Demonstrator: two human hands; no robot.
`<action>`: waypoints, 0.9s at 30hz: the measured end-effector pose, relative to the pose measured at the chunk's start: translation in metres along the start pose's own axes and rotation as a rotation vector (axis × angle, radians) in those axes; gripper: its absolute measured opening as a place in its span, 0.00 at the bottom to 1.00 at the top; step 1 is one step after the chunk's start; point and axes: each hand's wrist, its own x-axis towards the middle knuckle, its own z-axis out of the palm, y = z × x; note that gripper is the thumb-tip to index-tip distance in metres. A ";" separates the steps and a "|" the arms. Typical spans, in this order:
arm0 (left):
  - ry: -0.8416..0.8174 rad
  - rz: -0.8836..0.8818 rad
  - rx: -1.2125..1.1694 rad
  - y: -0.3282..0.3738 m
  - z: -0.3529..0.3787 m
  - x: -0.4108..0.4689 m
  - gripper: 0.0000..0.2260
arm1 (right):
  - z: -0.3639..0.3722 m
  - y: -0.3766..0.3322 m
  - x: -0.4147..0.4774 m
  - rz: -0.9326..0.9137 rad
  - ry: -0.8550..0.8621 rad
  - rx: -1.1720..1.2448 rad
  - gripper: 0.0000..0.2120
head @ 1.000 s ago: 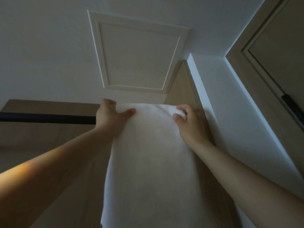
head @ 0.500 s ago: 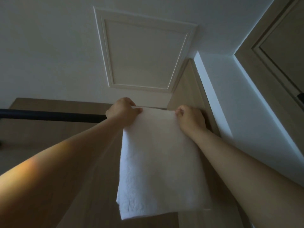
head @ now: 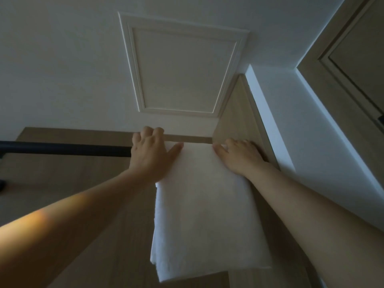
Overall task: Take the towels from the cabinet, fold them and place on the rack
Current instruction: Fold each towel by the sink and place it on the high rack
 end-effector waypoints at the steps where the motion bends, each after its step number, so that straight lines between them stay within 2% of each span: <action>1: 0.041 0.051 -0.046 0.001 -0.002 -0.010 0.31 | -0.001 0.000 0.000 -0.004 -0.001 -0.003 0.29; 3: 0.038 0.031 -0.139 0.003 -0.005 -0.024 0.33 | 0.000 -0.001 0.001 -0.007 -0.009 -0.006 0.29; 8: -0.210 -0.418 -0.519 -0.006 -0.001 -0.033 0.29 | -0.003 -0.003 -0.002 -0.006 -0.006 0.017 0.29; 10: -0.274 -0.502 -0.636 -0.007 0.003 -0.037 0.24 | -0.004 -0.002 -0.004 -0.010 -0.010 0.018 0.29; 13: -0.220 -0.499 -0.718 -0.003 0.005 -0.042 0.16 | -0.007 -0.002 -0.006 -0.004 -0.030 0.042 0.29; 17: -0.150 -0.497 -0.736 0.002 0.002 -0.040 0.16 | -0.014 -0.004 -0.014 0.012 -0.060 0.135 0.28; 19: -0.129 -0.495 -0.738 0.003 0.002 -0.036 0.17 | -0.016 -0.004 -0.027 0.040 -0.005 0.243 0.27; 22: -0.114 -0.466 -0.742 0.001 0.003 -0.035 0.16 | -0.007 0.009 -0.060 0.135 0.122 0.413 0.19; 24: -0.097 -0.445 -0.724 0.000 0.004 -0.034 0.15 | -0.004 0.014 -0.075 0.214 0.052 0.518 0.17; 27: -0.066 -0.414 -0.673 -0.001 0.006 -0.031 0.15 | -0.004 0.010 -0.071 0.321 0.001 0.754 0.21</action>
